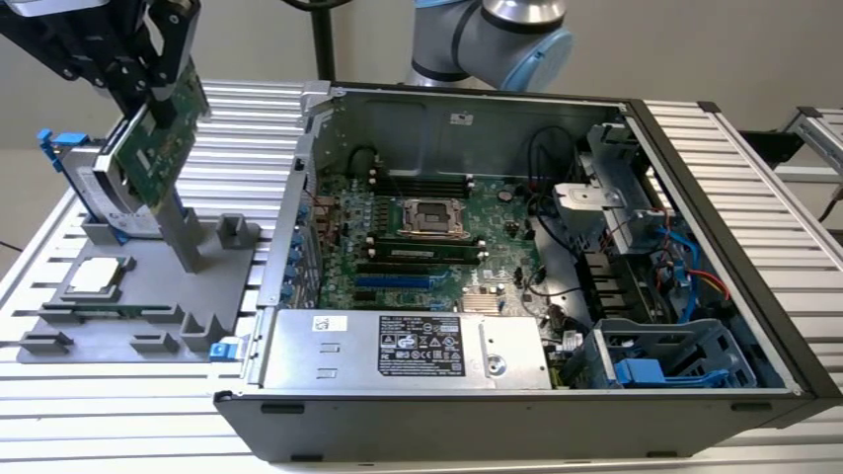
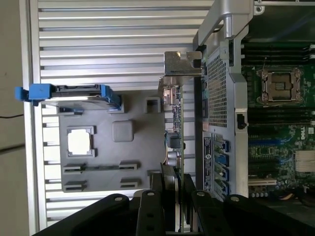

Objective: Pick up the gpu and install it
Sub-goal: 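Pick up the gpu and move the gpu toward the slot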

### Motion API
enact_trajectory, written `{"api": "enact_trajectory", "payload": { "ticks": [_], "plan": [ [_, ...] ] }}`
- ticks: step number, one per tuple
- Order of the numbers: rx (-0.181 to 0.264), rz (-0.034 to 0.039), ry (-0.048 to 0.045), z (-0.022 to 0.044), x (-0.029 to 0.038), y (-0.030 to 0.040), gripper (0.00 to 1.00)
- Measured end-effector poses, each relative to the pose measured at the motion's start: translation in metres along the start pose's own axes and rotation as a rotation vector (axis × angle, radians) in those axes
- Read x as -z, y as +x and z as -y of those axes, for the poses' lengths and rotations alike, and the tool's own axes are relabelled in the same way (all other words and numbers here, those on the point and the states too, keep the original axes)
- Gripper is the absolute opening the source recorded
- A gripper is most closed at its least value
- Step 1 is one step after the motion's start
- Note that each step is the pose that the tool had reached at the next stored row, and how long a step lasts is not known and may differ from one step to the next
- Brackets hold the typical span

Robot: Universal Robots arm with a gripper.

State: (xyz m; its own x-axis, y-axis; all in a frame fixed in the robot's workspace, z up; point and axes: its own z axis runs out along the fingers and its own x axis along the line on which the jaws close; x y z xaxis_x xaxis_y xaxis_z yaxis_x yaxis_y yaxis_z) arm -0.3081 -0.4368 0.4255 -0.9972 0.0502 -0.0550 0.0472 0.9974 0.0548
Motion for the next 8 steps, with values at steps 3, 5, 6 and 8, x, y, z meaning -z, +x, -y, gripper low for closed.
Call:
{"api": "enact_trajectory", "payload": {
  "ticks": [3, 5, 6, 8],
  "plan": [
    [0.000, 0.0000, 0.0001, -0.0001, -0.0001, -0.0014, 0.00],
    [0.000, 0.0000, 0.0001, -0.0002, -0.0001, -0.0025, 0.00],
    [0.000, -0.0001, 0.0001, -0.0002, -0.0001, -0.0030, 0.00],
    [0.000, 0.0000, 0.0000, -0.0003, -0.0002, -0.0042, 0.00]
  ]
}}
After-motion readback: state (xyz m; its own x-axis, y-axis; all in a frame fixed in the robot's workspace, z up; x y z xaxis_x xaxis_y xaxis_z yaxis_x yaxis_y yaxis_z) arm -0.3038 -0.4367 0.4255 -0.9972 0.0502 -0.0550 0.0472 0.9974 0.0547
